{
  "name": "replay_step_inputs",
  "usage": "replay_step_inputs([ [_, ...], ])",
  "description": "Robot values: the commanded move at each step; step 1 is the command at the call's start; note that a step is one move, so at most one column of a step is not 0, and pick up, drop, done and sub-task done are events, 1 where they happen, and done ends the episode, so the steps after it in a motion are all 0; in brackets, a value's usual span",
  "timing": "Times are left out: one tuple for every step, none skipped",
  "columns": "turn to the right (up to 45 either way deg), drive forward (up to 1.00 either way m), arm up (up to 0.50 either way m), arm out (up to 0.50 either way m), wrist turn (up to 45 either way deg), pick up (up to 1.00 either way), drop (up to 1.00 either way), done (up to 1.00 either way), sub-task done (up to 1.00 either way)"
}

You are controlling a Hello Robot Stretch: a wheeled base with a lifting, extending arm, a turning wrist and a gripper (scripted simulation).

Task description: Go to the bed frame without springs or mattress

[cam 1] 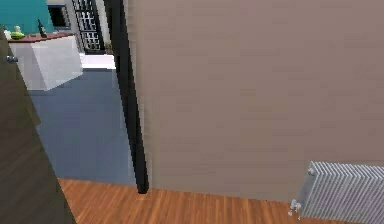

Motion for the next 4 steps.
replay_step_inputs([
  [3.0,0.0,0.0,0.0,0.0,0.0,0.0,0.0,0.0],
  [45.0,0.0,0.0,0.0,0.0,0.0,0.0,0.0,0.0],
  [45.0,0.0,0.0,0.0,0.0,0.0,0.0,0.0,0.0],
  [9.0,0.0,0.0,0.0,0.0,0.0,0.0,0.0,0.0],
])
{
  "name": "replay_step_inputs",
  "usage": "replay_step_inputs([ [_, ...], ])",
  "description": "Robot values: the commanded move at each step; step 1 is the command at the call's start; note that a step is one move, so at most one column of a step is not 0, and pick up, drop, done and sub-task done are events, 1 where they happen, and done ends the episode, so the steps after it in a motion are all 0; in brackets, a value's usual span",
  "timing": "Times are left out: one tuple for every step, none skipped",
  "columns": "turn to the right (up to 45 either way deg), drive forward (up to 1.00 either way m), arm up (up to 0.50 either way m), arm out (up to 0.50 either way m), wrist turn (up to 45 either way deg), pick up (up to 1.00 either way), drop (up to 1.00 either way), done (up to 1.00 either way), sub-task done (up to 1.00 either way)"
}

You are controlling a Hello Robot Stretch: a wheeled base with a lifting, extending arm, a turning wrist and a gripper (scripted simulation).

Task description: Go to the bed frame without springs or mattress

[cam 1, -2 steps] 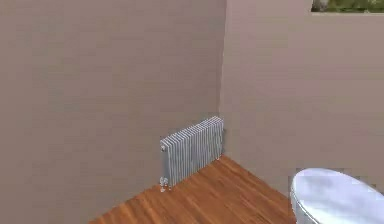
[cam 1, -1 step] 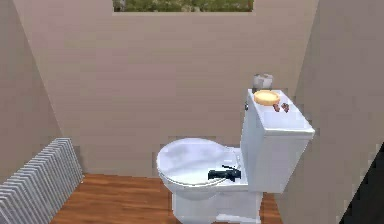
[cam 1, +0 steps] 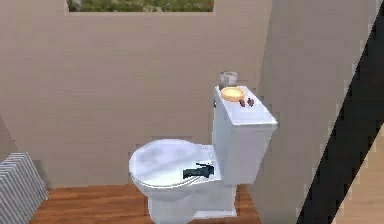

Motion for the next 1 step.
replay_step_inputs([
  [0.0,0.1,0.0,0.0,0.0,0.0,0.0,0.0,0.0],
])
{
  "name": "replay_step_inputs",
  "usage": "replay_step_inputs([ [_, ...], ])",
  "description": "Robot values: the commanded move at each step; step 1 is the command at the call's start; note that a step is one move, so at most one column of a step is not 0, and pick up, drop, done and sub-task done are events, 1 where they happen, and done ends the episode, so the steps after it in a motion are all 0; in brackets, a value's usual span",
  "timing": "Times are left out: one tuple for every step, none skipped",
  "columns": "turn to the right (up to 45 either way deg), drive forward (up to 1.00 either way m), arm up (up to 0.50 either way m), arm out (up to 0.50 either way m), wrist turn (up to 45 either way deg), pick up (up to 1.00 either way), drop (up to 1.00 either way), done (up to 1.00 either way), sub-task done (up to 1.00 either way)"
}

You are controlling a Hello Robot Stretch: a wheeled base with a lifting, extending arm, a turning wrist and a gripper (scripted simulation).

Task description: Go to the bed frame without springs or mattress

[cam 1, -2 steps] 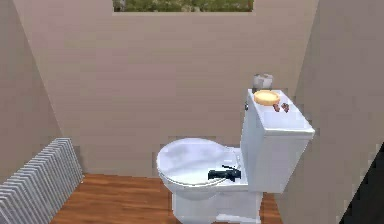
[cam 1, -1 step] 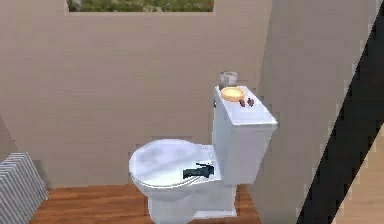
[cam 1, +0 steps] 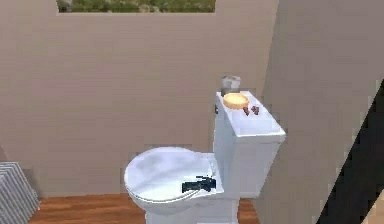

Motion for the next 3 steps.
replay_step_inputs([
  [-45.0,0.0,0.0,0.0,0.0,0.0,0.0,0.0,0.0],
  [-24.0,0.0,0.0,0.0,0.0,0.0,0.0,0.0,0.0],
  [0.0,0.45,0.0,0.0,0.0,0.0,0.0,0.0,0.0],
])
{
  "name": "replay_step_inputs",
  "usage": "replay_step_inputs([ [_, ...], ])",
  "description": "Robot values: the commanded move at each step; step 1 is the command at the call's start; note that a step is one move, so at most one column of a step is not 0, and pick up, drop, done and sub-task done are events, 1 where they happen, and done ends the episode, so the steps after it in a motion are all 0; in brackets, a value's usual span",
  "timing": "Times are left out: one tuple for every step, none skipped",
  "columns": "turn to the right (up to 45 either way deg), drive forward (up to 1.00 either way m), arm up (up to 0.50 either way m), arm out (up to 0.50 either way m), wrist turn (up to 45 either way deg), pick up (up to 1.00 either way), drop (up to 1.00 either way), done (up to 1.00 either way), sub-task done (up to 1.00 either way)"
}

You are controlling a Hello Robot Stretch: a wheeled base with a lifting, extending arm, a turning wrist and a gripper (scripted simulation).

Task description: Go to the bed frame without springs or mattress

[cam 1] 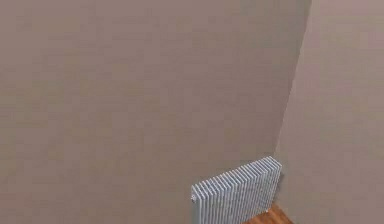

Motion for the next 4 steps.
replay_step_inputs([
  [-45.0,0.0,0.0,0.0,0.0,0.0,0.0,0.0,0.0],
  [-42.0,0.0,0.0,0.0,0.0,0.0,0.0,0.0,0.0],
  [0.0,0.3,0.0,0.0,0.0,0.0,0.0,0.0,0.0],
  [45.0,0.0,0.0,0.0,0.0,0.0,0.0,0.0,0.0],
])
